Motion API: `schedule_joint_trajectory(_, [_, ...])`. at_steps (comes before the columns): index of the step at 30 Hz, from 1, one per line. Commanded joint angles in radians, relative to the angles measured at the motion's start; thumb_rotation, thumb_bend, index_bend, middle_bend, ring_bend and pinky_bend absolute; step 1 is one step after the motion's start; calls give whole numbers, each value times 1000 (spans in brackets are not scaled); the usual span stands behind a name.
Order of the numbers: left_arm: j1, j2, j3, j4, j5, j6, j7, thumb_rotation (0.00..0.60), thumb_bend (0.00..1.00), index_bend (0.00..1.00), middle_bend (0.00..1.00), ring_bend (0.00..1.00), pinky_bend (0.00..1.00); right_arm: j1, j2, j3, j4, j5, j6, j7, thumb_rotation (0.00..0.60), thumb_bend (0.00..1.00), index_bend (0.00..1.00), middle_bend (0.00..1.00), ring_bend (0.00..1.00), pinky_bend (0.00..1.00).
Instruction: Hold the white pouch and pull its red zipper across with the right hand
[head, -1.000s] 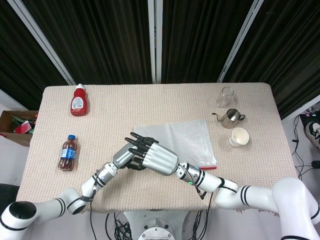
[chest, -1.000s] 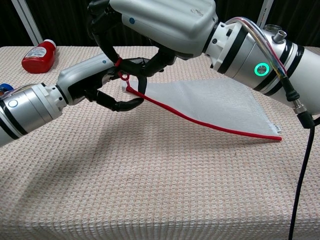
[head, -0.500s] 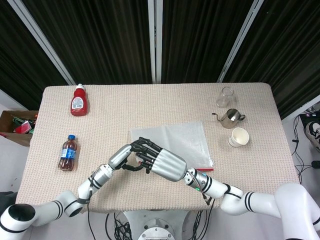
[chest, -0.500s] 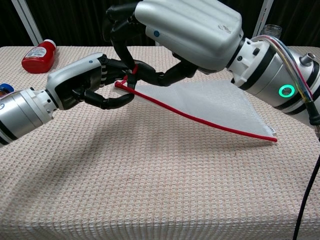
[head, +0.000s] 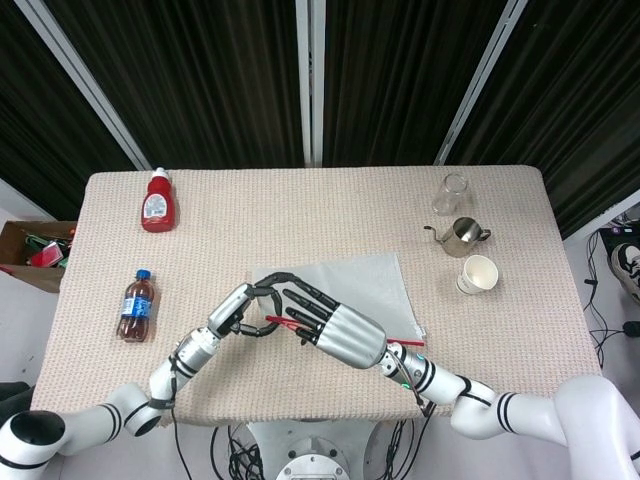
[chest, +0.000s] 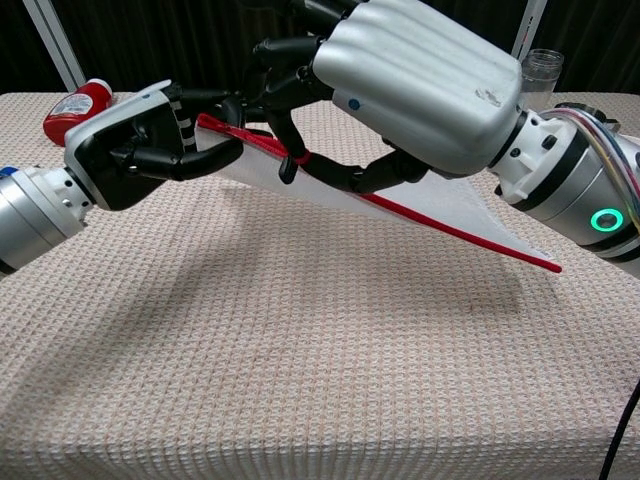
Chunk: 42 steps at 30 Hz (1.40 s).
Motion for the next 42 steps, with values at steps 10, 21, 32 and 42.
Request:
schedule_joint_trajectory(10, [9,-4,-30,32,-35,-1,-16,600,446,632,187,98,121,-56,34,-26,-10,-12,35,-2,600,472,955,279,0,0])
schedule_joint_trajectory(21, [47,1,-56,61,-90,-9,9,600,450,641,187,98,121,-172,116,-99,-29,-16,93,-11,600,472,956,281,0,0])
schedule_joint_trajectory(32, [99,-4,-57,100,-127,-28,72,600,452,648,187,98,122,-329,199,-146,26,67,145,42,600,472,955,279,0,0])
schedule_joint_trajectory(42, [115,-10,-53,103,-119,-36,116,600,452,656,187,98,121,-383,210,-142,76,88,141,97,600,409,895,245,0,0])
